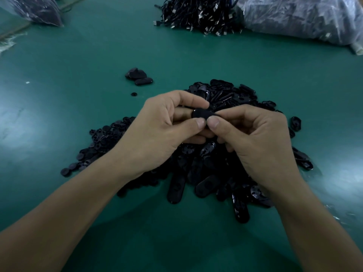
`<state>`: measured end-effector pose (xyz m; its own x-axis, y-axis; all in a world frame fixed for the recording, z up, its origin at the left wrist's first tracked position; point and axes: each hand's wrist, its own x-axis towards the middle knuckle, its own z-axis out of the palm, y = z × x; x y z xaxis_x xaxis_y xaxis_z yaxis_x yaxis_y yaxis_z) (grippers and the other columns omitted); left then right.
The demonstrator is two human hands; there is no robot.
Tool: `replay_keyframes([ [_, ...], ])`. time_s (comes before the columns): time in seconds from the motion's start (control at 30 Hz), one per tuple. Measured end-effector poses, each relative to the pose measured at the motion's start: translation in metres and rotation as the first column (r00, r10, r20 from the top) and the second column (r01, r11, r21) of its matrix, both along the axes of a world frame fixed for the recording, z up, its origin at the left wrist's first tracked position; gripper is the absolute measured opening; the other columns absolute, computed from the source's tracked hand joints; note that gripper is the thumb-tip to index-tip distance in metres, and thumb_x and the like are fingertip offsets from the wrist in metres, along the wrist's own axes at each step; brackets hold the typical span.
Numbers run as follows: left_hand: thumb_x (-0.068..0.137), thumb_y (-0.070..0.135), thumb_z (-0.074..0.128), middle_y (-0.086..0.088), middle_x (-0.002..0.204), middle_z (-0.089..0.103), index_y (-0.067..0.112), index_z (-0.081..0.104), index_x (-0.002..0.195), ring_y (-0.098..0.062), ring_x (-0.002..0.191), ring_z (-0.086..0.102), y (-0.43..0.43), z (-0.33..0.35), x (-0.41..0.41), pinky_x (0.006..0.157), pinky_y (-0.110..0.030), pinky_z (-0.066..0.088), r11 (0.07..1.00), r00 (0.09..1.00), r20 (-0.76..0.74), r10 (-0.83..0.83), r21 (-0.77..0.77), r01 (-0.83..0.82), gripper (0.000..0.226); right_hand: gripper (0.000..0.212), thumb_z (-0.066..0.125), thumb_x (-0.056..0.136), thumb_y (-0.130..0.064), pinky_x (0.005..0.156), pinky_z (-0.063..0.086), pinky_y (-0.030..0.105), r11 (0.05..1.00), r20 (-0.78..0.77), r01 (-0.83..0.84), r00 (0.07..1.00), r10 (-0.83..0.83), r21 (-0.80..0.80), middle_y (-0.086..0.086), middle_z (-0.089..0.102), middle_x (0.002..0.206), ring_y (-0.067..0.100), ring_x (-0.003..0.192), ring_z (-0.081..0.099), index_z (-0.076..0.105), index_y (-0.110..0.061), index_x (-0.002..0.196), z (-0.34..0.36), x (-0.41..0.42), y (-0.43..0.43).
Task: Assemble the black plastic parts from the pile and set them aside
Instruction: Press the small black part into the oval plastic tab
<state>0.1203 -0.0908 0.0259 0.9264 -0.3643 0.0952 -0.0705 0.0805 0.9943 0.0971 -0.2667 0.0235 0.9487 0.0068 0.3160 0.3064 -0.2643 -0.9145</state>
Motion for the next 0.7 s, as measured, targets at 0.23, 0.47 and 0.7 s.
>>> replay_keyframes([
  [0.23,0.095,0.004,0.063,-0.002,0.084,0.078,0.015,0.068,0.099,-0.015,0.079,0.076,0.0021,-0.0032,0.0016,0.07,-0.023,0.059,0.998,0.998,0.066,-0.014,0.068,0.009,0.013,0.007,0.081,0.08,-0.017,0.053,0.045,0.009,1.0,0.011,-0.02,1.0,0.02,0.019,-0.013,0.07,0.062,-0.001,0.054,0.063,0.073,-0.017,0.08,0.003,-0.0013,-0.001],
  [0.47,0.085,0.018,0.072,-0.006,0.078,0.077,0.013,0.072,0.097,-0.017,0.069,0.074,0.0063,-0.0052,0.0056,0.062,-0.022,0.057,0.991,0.995,0.091,0.04,0.123,-0.051,0.013,0.008,0.079,0.083,-0.029,0.055,0.051,0.02,0.996,-0.016,0.018,1.0,-0.019,-0.091,-0.006,0.072,0.069,0.007,0.057,0.061,0.073,-0.025,0.08,0.0002,-0.0007,-0.0004],
  [0.7,0.089,0.008,0.068,-0.007,0.075,0.075,0.011,0.071,0.095,-0.013,0.064,0.071,0.0059,-0.0044,0.0078,0.06,-0.019,0.055,0.996,0.999,0.047,0.015,0.091,-0.019,0.007,0.007,0.076,0.088,-0.022,0.054,0.047,0.014,0.997,-0.046,-0.015,0.999,0.011,-0.074,-0.006,0.071,0.064,0.002,0.056,0.062,0.075,-0.026,0.083,0.0021,-0.001,-0.0012],
])
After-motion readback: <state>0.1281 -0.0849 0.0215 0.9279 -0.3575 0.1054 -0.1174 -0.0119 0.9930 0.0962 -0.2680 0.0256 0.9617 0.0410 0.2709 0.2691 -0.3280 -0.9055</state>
